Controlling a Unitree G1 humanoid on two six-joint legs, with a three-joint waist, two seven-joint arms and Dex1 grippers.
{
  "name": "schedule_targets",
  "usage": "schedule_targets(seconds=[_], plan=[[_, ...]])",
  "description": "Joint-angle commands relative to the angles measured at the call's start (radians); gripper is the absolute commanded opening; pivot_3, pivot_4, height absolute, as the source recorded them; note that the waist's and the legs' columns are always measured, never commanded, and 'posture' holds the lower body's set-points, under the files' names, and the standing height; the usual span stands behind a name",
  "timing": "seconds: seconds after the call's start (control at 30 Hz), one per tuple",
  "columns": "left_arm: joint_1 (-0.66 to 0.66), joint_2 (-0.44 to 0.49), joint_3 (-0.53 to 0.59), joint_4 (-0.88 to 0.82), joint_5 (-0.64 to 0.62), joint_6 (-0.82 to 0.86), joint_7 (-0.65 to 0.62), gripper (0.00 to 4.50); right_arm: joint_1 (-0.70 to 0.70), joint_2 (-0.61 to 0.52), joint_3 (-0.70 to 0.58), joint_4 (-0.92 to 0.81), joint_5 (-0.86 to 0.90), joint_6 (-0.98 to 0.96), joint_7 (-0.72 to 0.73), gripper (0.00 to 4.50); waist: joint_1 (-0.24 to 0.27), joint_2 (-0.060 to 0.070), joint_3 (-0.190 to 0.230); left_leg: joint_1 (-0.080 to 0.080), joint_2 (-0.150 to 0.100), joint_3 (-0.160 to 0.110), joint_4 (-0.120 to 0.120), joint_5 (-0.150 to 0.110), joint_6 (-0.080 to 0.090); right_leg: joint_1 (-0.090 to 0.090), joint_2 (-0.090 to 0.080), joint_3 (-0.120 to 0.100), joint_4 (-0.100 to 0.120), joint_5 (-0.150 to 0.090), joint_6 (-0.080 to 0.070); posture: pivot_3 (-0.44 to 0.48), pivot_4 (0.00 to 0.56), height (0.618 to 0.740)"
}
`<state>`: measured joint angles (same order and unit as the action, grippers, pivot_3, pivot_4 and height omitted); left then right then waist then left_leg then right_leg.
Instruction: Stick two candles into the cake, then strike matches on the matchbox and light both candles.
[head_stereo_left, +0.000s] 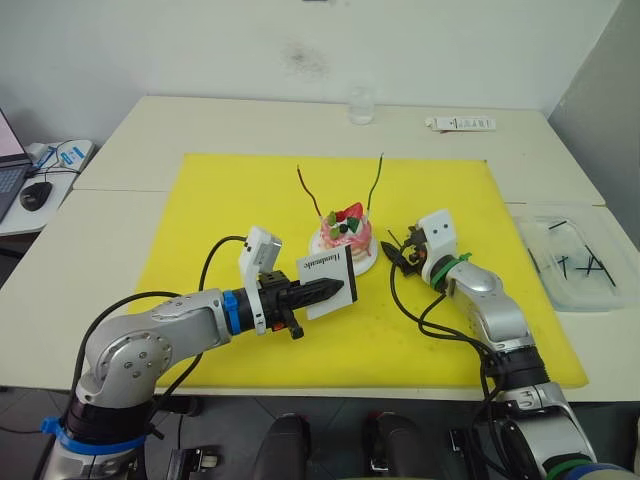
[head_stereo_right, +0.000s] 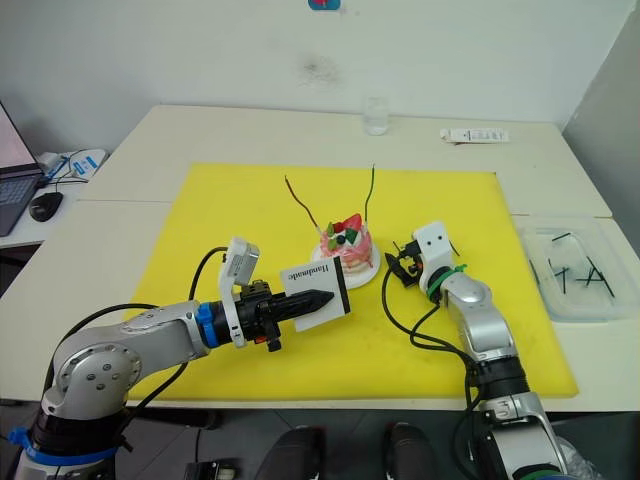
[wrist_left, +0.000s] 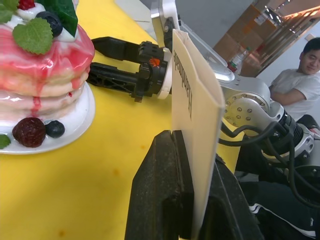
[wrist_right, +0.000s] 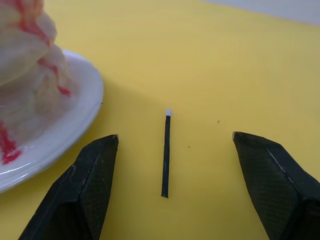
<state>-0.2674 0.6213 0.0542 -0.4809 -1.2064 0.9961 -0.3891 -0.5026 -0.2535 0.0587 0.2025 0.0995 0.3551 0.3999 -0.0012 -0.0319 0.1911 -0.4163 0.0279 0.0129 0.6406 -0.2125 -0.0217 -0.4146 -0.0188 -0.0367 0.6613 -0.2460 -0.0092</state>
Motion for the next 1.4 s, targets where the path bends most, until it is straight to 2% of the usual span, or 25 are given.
schedule_targets(seconds=[0.03, 0.17, 0.6, 1.4], plan=[[0.001, -0.008, 0.030, -0.040, -0.021, -0.006, 0.018, 0.00, -0.012, 0.005, -0.012, 0.023, -0.007, -0.034, -0.008, 3.18, 0.000, 0.000, 0.000, 0.000, 0.000, 0.000, 0.000, 0.000, 0.000, 0.000, 0.000, 0.000, 0.000, 0.000, 0.000, 0.000, 0.150, 0.740], [0.001, -0.007, 0.034, -0.042, -0.025, -0.005, 0.028, 0.00, -0.021, 0.019, 0.000, 0.051, -0.015, -0.055, -0.013, 1.79, -0.001, 0.000, 0.000, 0.001, 0.000, 0.000, 0.003, 0.000, 0.000, 0.001, 0.000, 0.000, 0.002, 0.001, 0.001, 0.000, 0.150, 0.740], [-0.013, 0.004, 0.044, -0.021, -0.021, -0.001, 0.027, 0.00, -0.060, 0.065, -0.007, 0.122, -0.013, -0.034, -0.048, 1.79, -0.005, 0.000, 0.000, 0.002, 0.001, 0.000, 0.003, 0.000, 0.000, 0.002, 0.001, 0.000, 0.003, 0.001, 0.001, 0.000, 0.150, 0.740], [-0.010, -0.009, 0.044, -0.019, -0.011, -0.008, 0.051, 0.00, -0.103, 0.085, 0.036, 0.174, -0.054, 0.013, -0.018, 1.79, -0.015, 0.000, 0.000, 0.008, 0.002, 0.000, 0.003, 0.000, 0.000, 0.006, 0.001, 0.001, 0.003, 0.002, 0.000, 0.000, 0.150, 0.740]])
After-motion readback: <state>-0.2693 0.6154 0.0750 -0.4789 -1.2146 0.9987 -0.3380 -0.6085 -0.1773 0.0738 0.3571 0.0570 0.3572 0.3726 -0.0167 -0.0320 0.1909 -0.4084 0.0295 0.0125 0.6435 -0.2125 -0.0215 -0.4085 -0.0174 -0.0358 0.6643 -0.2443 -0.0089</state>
